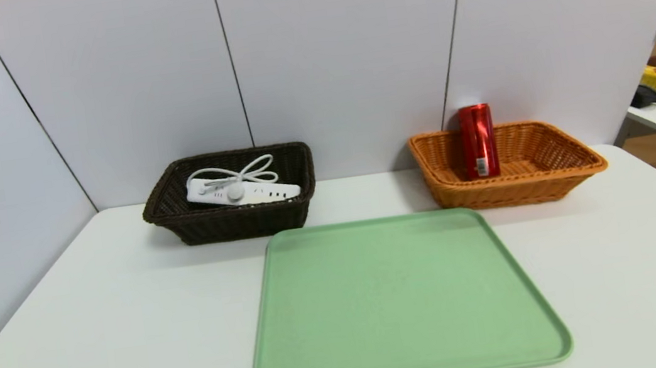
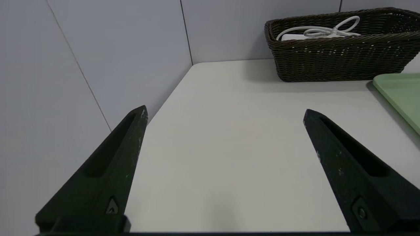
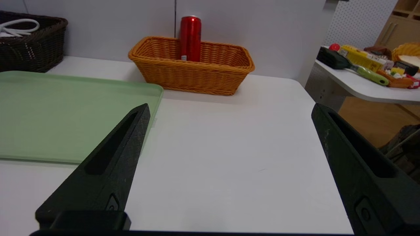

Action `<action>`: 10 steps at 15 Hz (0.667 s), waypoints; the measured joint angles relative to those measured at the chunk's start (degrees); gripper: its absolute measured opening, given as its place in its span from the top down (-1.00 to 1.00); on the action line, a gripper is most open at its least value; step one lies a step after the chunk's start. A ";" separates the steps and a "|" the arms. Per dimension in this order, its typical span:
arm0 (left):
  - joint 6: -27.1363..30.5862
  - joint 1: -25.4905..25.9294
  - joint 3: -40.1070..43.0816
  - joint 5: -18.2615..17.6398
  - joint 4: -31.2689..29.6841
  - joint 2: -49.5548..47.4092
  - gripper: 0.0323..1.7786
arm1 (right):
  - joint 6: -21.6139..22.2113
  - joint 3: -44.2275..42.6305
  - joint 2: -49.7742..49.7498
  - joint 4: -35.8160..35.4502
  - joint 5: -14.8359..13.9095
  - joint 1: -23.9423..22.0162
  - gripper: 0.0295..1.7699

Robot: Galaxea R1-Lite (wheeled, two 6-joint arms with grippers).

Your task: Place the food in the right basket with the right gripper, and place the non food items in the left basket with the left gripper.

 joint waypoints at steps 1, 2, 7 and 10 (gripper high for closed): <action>0.11 0.00 1.16 -0.63 -0.56 -0.52 -0.90 | -0.13 1.94 -0.20 -2.38 0.66 0.00 -0.92; 0.22 0.00 1.68 -1.79 -0.89 -0.90 -0.90 | -0.41 4.25 -0.30 -5.12 1.26 0.00 -0.92; -0.59 0.00 2.28 -10.06 0.20 -1.49 -0.90 | -3.25 14.84 -0.40 -15.03 3.13 0.00 -0.92; -2.43 0.00 2.30 -10.17 4.40 -1.51 -0.90 | -3.32 15.80 -0.40 -9.12 3.27 0.02 -0.92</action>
